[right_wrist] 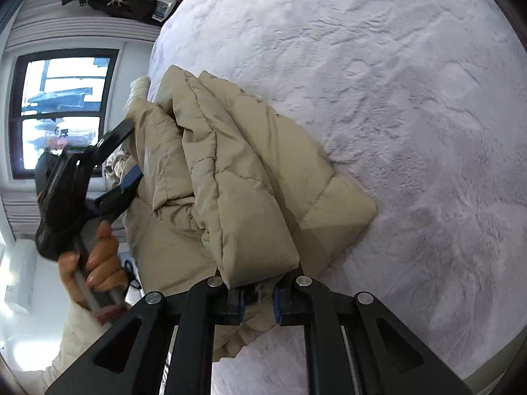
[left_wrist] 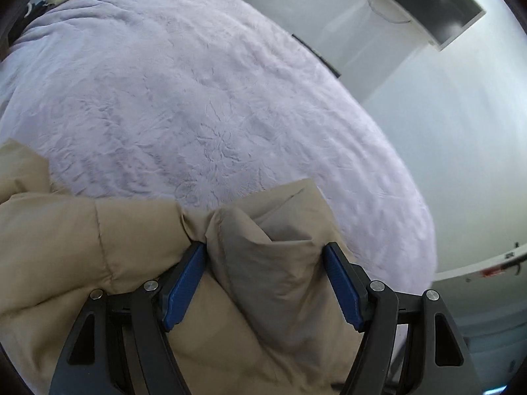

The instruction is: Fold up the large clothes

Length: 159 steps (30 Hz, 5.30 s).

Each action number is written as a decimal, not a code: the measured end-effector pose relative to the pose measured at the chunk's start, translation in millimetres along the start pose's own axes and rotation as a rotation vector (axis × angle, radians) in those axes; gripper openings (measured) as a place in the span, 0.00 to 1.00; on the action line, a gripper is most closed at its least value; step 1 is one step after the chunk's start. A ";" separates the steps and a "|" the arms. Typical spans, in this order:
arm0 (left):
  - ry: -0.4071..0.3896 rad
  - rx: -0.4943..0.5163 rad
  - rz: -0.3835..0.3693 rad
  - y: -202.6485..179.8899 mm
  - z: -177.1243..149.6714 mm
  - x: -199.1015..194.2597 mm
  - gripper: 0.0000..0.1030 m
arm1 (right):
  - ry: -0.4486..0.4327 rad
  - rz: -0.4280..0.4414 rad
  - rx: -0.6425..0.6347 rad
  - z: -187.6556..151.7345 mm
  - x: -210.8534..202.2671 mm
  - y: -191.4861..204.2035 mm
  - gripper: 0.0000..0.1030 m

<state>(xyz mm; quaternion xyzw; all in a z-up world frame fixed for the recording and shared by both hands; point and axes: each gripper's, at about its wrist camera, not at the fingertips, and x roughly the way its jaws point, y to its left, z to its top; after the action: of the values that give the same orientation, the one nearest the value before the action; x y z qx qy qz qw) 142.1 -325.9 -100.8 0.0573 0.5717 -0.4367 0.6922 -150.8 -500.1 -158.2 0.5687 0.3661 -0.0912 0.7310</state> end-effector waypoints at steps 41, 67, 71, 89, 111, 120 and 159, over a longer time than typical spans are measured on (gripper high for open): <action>-0.103 -0.579 -0.182 159.6 -161.9 -97.9 0.90 | 0.098 -0.254 -0.496 39.3 23.7 63.8 0.17; -0.035 -0.538 -0.234 169.3 -126.9 -14.0 1.00 | 0.114 -0.237 -0.613 74.0 10.8 121.9 0.88; -0.034 -0.539 -0.226 168.8 -123.2 -12.7 1.00 | 0.161 -0.240 -0.639 98.4 23.2 132.8 0.90; -0.033 -0.531 -0.226 166.5 -126.0 -10.8 1.00 | 0.604 -0.088 -0.587 141.3 141.9 109.4 1.00; -0.093 -0.462 -0.021 111.5 -104.6 -22.8 0.87 | 0.688 0.098 -0.418 125.1 151.3 92.8 0.51; -0.147 -0.454 0.005 102.6 -105.8 -41.1 0.86 | 0.658 0.141 -0.406 126.6 121.3 82.3 0.48; -0.284 -0.569 0.080 435.4 -179.0 -154.0 0.93 | 0.675 0.081 -0.500 -12.3 288.3 149.9 0.57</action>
<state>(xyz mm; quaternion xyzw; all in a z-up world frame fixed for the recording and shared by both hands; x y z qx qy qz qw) 306.6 127.1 -215.0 -0.1775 0.5657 -0.2354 0.7701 132.6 -357.0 -228.9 0.3856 0.5730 0.2208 0.6886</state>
